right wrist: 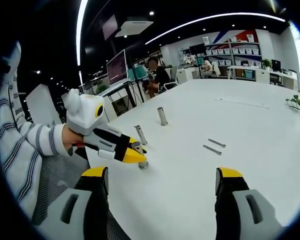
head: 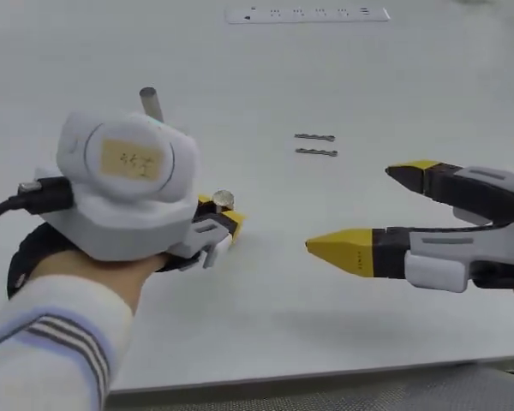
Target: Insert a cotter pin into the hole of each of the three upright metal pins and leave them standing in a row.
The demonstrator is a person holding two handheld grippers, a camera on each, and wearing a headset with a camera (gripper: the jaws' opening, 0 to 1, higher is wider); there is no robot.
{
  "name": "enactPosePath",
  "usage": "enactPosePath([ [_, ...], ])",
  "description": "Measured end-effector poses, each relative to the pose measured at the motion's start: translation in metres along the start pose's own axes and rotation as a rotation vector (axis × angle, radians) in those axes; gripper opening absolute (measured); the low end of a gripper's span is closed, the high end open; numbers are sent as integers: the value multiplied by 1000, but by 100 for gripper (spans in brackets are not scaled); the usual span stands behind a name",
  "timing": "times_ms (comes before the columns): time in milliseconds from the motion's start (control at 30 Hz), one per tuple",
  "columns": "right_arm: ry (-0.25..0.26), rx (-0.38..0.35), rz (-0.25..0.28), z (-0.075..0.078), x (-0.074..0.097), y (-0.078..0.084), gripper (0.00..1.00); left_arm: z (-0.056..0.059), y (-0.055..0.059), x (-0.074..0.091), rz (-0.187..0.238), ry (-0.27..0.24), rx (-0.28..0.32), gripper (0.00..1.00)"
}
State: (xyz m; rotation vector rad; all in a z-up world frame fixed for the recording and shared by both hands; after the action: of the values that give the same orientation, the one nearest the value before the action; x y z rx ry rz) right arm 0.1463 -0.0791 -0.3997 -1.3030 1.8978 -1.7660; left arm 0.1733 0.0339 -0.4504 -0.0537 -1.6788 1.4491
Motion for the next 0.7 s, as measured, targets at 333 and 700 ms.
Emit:
enactPosePath([
  [333,-2,1,-3,0,0,0,87,8,-3,-1,14,-5,-4,10],
  [700,-1,-1,-4,-1,-1,0,87,9,-3,-3,14,-16,-22,10],
])
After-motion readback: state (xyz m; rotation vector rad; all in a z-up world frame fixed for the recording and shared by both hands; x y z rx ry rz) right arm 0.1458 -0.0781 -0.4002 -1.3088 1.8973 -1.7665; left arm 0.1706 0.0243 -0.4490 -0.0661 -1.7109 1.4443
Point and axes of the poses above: the centre of the closed fingertips' face, and the gripper's own axes: x roughly backward along the fingers, z roughly to its right, y roughly out of its underside, the point moved 2 cm from there along x, roughly backward along the fingers, and after that the axes turned 5 degrees about z, right-handed, at the moved point
